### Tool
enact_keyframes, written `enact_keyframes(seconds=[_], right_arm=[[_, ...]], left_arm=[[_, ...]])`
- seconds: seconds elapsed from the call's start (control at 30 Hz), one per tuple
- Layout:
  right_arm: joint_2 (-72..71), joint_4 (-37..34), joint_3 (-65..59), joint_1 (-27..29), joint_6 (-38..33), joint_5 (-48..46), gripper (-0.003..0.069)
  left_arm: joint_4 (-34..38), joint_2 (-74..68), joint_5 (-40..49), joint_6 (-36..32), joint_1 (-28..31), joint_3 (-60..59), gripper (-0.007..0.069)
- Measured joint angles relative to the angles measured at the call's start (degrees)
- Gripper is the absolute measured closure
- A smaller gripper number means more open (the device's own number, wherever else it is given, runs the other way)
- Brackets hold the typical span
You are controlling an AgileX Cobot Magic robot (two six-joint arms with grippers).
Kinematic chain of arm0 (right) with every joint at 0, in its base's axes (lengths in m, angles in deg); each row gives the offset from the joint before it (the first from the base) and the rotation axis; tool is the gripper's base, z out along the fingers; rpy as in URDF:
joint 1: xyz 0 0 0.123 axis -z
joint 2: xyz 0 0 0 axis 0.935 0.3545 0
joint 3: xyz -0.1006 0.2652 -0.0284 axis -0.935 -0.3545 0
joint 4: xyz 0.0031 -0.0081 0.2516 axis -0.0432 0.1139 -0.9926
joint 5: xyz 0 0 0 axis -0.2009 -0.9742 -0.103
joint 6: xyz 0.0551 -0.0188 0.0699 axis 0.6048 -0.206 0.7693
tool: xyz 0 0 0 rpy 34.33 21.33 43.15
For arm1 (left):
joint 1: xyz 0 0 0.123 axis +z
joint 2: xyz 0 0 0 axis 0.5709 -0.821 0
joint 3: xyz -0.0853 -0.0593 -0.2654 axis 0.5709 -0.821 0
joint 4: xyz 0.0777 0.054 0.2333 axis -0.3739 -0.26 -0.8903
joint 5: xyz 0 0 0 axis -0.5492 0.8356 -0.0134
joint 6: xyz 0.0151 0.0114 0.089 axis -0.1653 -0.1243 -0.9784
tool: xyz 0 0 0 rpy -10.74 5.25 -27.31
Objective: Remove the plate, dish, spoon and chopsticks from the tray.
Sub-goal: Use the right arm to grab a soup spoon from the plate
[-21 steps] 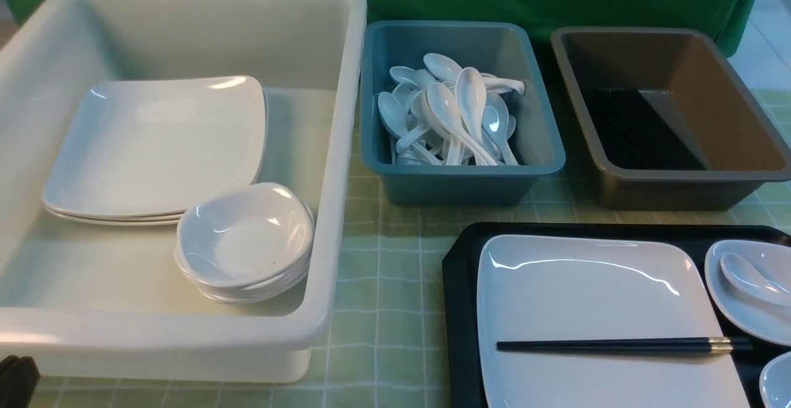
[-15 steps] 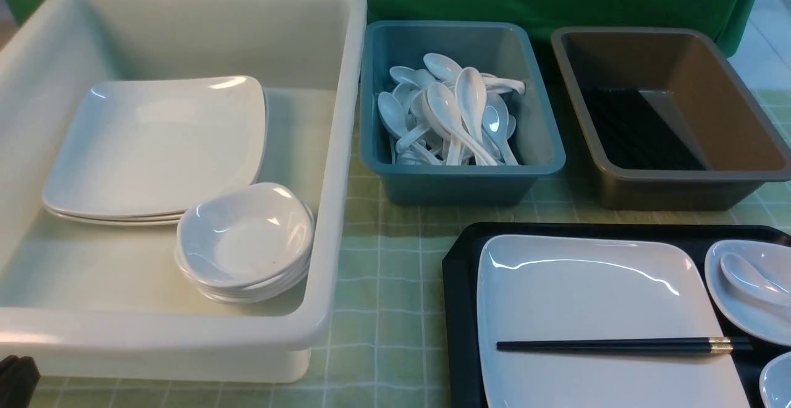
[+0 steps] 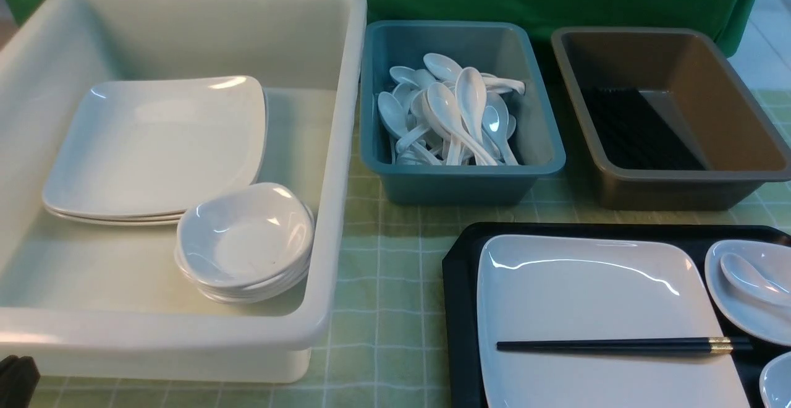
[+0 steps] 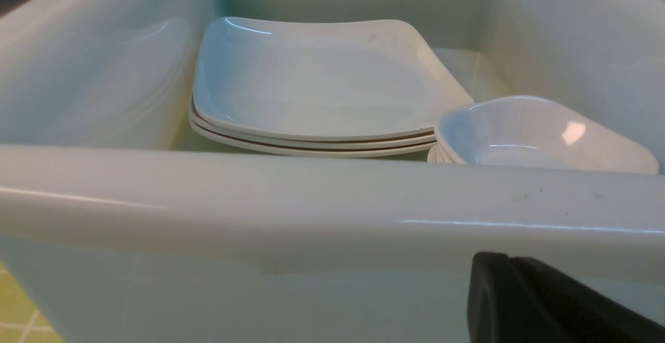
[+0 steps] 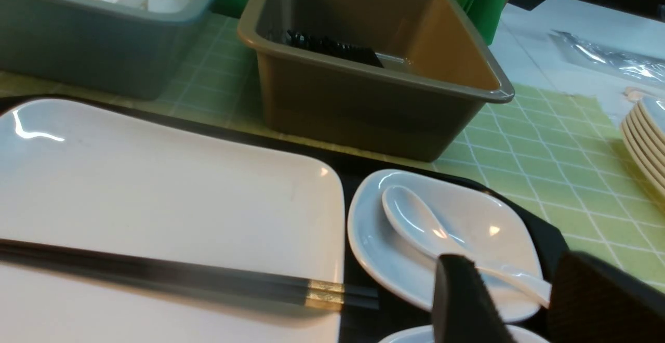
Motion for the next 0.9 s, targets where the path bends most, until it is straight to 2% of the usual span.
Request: enact_keyframes(seconds=[0.67,0.77,0.83,0.9], right_arm=[[0.00,-0.29,0.00,0.00,0.32,0.00,0.0412],[0.00,-5.04,0.00,0.00,6.90,0.30,0.0412],[0.00,-13.34,0.00,0.00,17.83,0.71,0.0412],[0.00,-16.70,0.00,0.00,26.36,1.15,0.0412]], left_arm=[[0.00,0.00,0.00,0.06,0.00,0.00,0.0627],[0.00,0.00,0.00,0.06,0.00,0.00,0.0627],[0.00,0.00,0.00,0.06,0.00,0.00,0.0627],[0.00,0.00,0.00,0.06,0.00,0.00,0.0627]])
